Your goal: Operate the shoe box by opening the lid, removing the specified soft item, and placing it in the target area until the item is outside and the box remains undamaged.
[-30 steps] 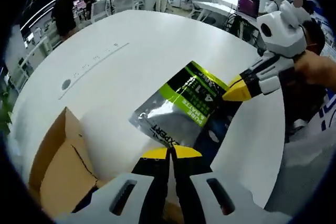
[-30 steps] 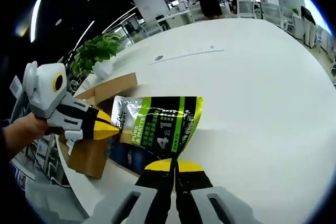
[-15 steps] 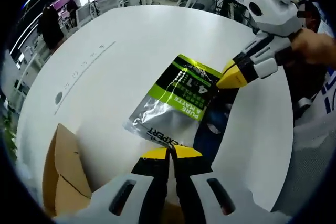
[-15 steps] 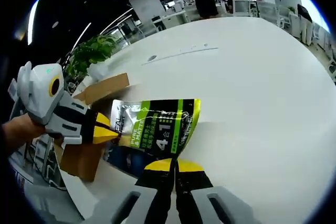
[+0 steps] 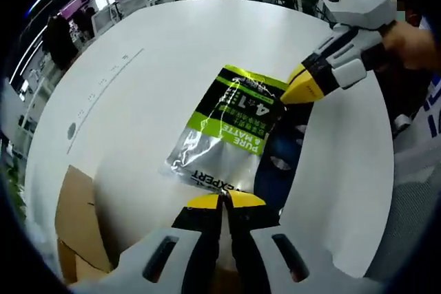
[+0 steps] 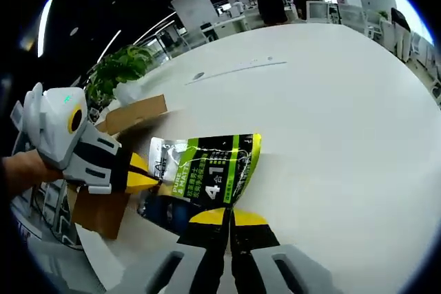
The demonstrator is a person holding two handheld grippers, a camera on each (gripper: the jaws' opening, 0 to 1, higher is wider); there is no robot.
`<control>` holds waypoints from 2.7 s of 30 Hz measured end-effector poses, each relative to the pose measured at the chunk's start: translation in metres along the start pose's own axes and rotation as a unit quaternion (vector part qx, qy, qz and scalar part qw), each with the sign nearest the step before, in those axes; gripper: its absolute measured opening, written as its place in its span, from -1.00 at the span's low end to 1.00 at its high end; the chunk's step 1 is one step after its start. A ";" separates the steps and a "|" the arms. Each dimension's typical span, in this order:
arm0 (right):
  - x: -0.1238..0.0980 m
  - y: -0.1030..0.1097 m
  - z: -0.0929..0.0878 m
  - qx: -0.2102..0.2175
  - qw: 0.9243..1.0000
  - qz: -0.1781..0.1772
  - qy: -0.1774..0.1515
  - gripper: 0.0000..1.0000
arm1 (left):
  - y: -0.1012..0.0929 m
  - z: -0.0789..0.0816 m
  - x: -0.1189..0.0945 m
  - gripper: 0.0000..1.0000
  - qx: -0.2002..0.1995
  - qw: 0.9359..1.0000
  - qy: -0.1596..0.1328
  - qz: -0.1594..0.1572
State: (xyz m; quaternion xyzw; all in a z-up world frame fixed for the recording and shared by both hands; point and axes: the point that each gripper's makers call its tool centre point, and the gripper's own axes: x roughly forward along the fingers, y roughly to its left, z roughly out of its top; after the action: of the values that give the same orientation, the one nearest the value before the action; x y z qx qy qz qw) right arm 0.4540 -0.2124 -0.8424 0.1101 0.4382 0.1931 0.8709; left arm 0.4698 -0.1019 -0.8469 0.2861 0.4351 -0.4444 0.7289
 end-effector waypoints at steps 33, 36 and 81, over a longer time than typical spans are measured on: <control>-0.002 -0.008 -0.010 -0.007 1.000 -0.010 0.003 -1.00 | -0.006 -0.003 -0.004 -0.96 0.030 0.999 0.005 0.009; -0.003 -0.008 -0.012 -0.006 1.000 -0.009 0.004 -1.00 | -0.006 -0.004 -0.004 -0.96 0.028 1.000 0.006 0.010; -0.012 -0.004 -0.018 -0.045 0.999 -0.020 0.003 -0.92 | -0.007 0.011 -0.051 -0.89 0.008 0.998 -0.045 0.032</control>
State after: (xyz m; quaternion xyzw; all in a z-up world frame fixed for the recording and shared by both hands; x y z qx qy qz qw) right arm 0.4343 -0.2208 -0.8455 0.0611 0.4335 0.1957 0.8775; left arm 0.4555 -0.0933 -0.7965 0.2857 0.3891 -0.4366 0.7592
